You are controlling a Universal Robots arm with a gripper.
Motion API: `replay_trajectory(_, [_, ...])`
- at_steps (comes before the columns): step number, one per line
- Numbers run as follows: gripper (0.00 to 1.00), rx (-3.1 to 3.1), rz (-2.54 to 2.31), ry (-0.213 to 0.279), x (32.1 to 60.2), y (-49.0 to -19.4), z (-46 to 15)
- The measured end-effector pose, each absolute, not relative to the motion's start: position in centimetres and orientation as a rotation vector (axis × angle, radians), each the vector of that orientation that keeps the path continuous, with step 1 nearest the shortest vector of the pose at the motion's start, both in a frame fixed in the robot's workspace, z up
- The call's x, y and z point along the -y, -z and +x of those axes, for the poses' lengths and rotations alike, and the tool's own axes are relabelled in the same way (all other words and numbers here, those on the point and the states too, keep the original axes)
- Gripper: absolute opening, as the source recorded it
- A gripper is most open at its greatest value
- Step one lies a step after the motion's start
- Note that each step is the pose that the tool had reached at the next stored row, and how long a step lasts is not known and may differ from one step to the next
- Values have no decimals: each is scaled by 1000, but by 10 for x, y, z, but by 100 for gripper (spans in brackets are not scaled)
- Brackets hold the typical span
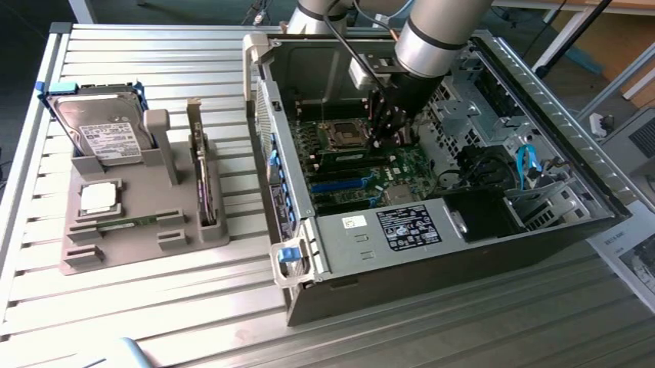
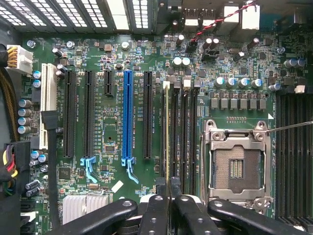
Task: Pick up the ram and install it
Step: 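Insert the ram into the slot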
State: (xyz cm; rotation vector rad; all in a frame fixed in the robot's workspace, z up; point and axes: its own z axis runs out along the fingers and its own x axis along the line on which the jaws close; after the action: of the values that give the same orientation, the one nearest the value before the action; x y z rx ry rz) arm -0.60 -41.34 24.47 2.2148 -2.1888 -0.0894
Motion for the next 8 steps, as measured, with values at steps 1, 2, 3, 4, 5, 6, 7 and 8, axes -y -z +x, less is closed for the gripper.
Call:
replay_trajectory(1, [12, 2189, 2215, 90, 413, -245, -6])
replay_trajectory(2, [12, 2189, 2215, 89, 413, -245, -6])
replay_trajectory(3, [12, 2189, 2215, 89, 413, -245, -6])
replay_trajectory(4, [12, 2189, 2215, 89, 413, -244, -6])
replay_trajectory(5, [12, 2189, 2215, 90, 413, -244, -6])
replay_trajectory(6, [12, 2190, 2216, 91, 413, -243, -6])
replay_trajectory(7, [12, 2191, 2217, 92, 413, -242, -6])
replay_trajectory(8, [12, 2191, 2217, 92, 413, -242, -6])
